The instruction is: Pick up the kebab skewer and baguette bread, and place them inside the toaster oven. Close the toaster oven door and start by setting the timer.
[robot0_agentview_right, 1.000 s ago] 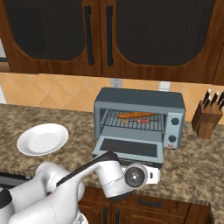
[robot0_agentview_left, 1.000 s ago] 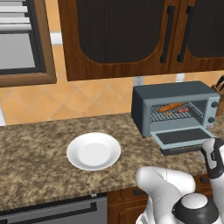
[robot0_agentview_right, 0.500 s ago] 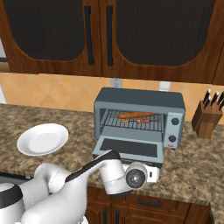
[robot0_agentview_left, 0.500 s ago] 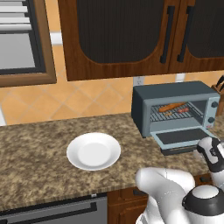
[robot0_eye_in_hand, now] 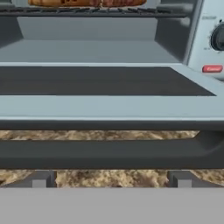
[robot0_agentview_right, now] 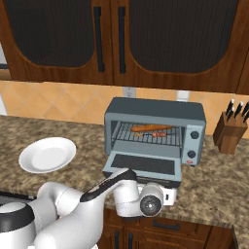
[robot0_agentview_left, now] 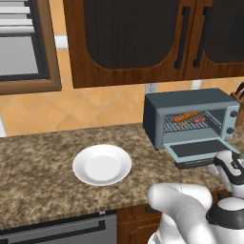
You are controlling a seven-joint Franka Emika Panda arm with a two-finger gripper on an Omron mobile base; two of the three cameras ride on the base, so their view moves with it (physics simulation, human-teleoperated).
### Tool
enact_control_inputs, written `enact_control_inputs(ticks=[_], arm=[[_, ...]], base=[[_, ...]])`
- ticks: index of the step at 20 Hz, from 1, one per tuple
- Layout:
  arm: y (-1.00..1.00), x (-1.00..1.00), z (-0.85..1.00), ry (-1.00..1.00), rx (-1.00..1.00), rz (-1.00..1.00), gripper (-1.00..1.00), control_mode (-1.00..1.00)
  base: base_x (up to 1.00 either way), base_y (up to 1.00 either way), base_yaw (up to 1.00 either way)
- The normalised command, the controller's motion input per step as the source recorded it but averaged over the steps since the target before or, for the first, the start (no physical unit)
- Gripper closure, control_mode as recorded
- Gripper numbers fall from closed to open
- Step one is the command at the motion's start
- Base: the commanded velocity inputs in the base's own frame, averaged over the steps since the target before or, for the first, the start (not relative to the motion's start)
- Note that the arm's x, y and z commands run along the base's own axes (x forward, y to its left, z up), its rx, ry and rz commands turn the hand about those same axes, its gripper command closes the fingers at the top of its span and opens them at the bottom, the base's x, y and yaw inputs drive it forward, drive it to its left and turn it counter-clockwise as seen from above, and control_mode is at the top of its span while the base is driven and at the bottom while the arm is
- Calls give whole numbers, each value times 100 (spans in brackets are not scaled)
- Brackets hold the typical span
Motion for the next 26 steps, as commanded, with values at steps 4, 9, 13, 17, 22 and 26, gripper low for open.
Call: enact_control_inputs(ticks=[4, 9, 13, 17, 22, 26], arm=[[0, 2, -22, -2, 0, 0, -100, -100], [0, 0, -11, 0, 0, 0, -100, -100], [4, 5, -6, 0, 0, 0, -100, -100], [0, 9, -15, 0, 0, 0, -100, -100], [0, 23, -11, 0, 0, 0, -100, -100], [0, 28, -8, 0, 0, 0, -100, -100]], base=[[0, 0, 0], [0, 0, 0], [0, 0, 0], [0, 0, 0], [0, 0, 0], [0, 0, 0]])
